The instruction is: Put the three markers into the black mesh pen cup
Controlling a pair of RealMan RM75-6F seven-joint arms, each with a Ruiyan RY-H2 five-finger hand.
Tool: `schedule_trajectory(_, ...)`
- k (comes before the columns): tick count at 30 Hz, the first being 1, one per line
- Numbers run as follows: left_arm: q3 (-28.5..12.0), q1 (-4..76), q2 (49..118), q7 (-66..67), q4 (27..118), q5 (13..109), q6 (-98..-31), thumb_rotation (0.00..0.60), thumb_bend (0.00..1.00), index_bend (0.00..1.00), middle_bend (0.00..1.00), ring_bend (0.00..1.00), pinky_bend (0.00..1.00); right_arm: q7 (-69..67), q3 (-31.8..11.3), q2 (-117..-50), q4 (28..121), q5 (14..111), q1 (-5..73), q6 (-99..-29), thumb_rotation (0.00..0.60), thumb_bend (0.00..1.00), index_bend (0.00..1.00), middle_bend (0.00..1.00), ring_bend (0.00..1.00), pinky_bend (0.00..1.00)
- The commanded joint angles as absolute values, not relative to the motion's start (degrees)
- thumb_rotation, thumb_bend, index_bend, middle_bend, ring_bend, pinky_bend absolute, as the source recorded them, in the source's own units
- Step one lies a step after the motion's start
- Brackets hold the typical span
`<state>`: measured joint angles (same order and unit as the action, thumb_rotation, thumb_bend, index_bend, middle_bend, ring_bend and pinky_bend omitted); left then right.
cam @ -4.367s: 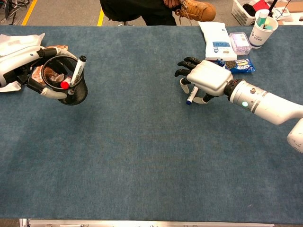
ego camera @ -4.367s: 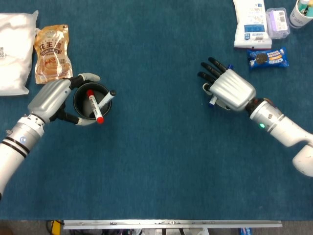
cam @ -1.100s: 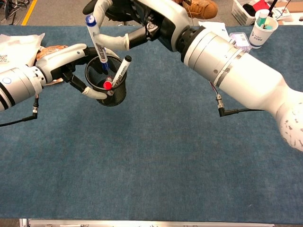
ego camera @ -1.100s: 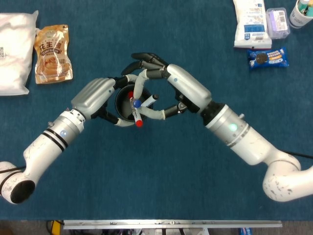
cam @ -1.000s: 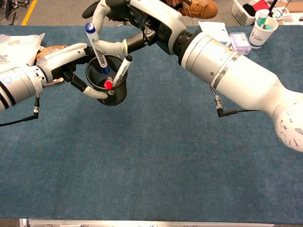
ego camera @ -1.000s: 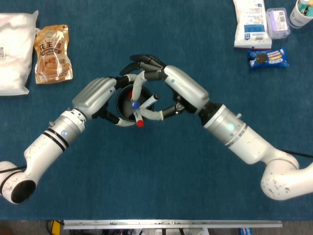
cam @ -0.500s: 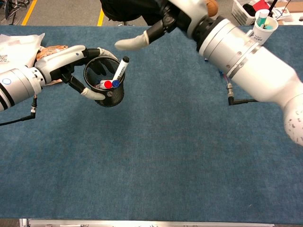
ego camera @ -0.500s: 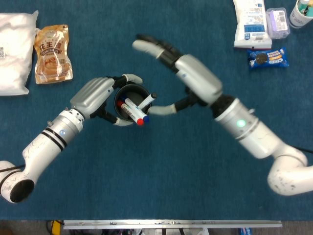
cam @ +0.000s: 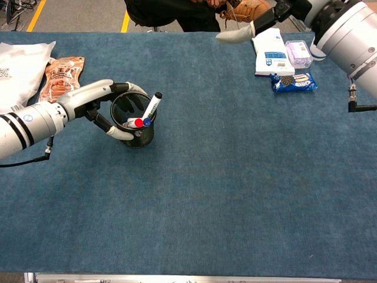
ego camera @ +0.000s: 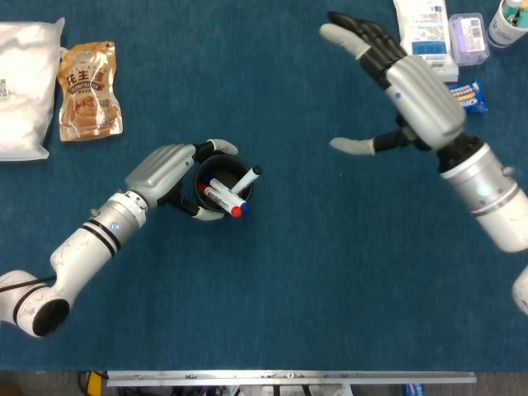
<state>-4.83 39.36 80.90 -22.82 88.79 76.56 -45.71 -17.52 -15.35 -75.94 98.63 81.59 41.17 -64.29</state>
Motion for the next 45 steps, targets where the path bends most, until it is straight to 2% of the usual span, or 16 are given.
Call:
schedule_trajectory(1, -4.6, 39.5, 82.2, -23.5, 87.3, 76.6, -45.1, 0.600, 0.14, 0.20, 0.36, 0.33, 0.26, -17.9, -15.0, -75.4, 98.5, 81.7, 40.6, -64.6, 0.600, 0.03, 0.08, 0.01, 0.00, 0.00)
schedule_trajectory(9, -3.8, 39.9, 83.8, -24.3, 84.7, 77.2, -43.5, 0.591, 0.14, 0.18, 0.29, 0.25, 0.23, -17.9, -14.7, -74.9, 98.3, 82.3, 40.4, -64.6, 0.600, 0.03, 0.08, 0.01, 0.00, 0.00)
schedule_trajectory(10, -3.6, 40.0, 83.6, -24.4, 84.7, 77.4, -43.1, 0.570, 0.14, 0.15, 0.26, 0.22, 0.22, -17.9, -14.7, -74.9, 98.2, 82.4, 40.4, -64.6, 0.600, 0.03, 0.08, 0.01, 0.00, 0.00)
schedule_trajectory(14, -3.3, 39.9, 82.7, -24.5, 85.0, 78.7, -43.9, 0.423, 0.14, 0.01, 0.06, 0.04, 0.14, -17.7, -14.7, -74.7, 98.0, 82.4, 40.4, -64.6, 0.600, 0.03, 0.07, 0.01, 0.00, 0.00)
schedule_trajectory(16, -3.3, 39.6, 81.9, -24.8, 85.5, 79.4, -44.9, 0.393, 0.13, 0.00, 0.02, 0.01, 0.12, -17.5, -14.7, -74.5, 97.9, 82.4, 40.4, -64.6, 0.600, 0.03, 0.07, 0.01, 0.00, 0.00)
schedule_trajectory(23, -3.3, 38.3, 76.8, -24.3, 89.3, 81.7, -48.6, 0.386, 0.13, 0.00, 0.00, 0.00, 0.11, -16.5, -13.7, -71.7, 97.8, 82.2, 39.0, -64.3, 0.600, 0.04, 0.07, 0.01, 0.00, 0.00)
schedule_trajectory(25, -3.3, 37.7, 74.1, -23.3, 90.9, 81.9, -49.9, 0.402, 0.13, 0.00, 0.00, 0.00, 0.11, -16.0, -12.9, -69.8, 98.3, 81.6, 38.0, -64.0, 0.600, 0.06, 0.07, 0.01, 0.00, 0.00)
schedule_trajectory(29, -3.9, 35.6, 69.5, -21.0, 93.7, 81.0, -53.7, 0.596, 0.14, 0.00, 0.01, 0.00, 0.11, -12.9, -10.6, -66.5, 98.4, 81.2, 35.1, -65.0, 0.600, 0.11, 0.07, 0.04, 0.00, 0.00)
schedule_trajectory(36, -5.0, 29.9, 64.7, -15.1, 96.4, 76.7, -62.5, 0.600, 0.14, 0.00, 0.07, 0.03, 0.11, -6.8, -6.5, -63.9, 99.1, 78.8, 27.7, -70.3, 0.600, 0.19, 0.07, 0.06, 0.00, 0.00)
schedule_trajectory(45, -4.3, 20.6, 63.2, -7.7, 98.5, 75.0, -76.5, 0.600, 0.14, 0.04, 0.10, 0.04, 0.11, -2.3, -1.7, -62.8, 98.0, 78.6, 18.6, -77.6, 0.600, 0.20, 0.08, 0.07, 0.00, 0.00)
